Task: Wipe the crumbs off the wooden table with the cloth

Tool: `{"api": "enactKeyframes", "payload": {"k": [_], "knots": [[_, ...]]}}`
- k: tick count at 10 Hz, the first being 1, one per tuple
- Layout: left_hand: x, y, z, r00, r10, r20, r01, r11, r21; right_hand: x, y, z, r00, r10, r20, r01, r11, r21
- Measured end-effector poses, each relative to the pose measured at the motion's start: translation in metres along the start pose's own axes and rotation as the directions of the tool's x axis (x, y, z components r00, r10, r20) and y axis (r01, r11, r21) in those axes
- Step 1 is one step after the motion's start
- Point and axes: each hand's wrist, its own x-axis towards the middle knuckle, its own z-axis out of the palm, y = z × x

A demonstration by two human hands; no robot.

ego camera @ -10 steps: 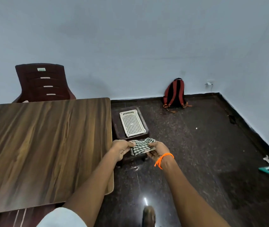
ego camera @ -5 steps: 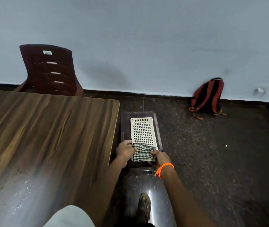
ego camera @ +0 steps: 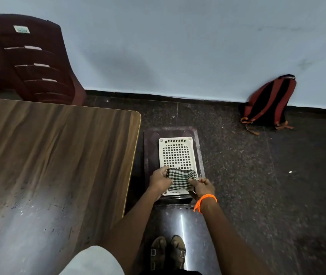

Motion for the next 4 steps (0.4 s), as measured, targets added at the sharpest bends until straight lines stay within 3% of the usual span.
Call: {"api": "enactKeyframes", "payload": {"k": [1, 2, 3, 4], "knots": [[0.010, -0.004, 0.002, 1.000, 0.012, -0.005, -0.011, 0.988, 0.155, 0.017, 0.009, -0.005, 0.995, -0.070, -0.068, 0.051, 0.968, -0.244], [0.001, -0.007, 0.000, 1.000, 0.012, -0.009, -0.009, 0.972, 0.236, 0.012, 0.010, -0.013, 0.997, -0.048, -0.059, 0.026, 0.945, -0.326], [-0.011, 0.002, -0.004, 0.995, 0.098, -0.024, -0.087, 0.951, 0.296, -0.005, -0.005, -0.008, 0.992, -0.115, -0.041, 0.091, 0.921, -0.378], [-0.026, 0.021, -0.013, 0.946, 0.321, -0.051, -0.265, 0.851, 0.454, -0.035, -0.032, 0.003, 0.966, -0.255, -0.038, 0.209, 0.862, -0.462]]}}
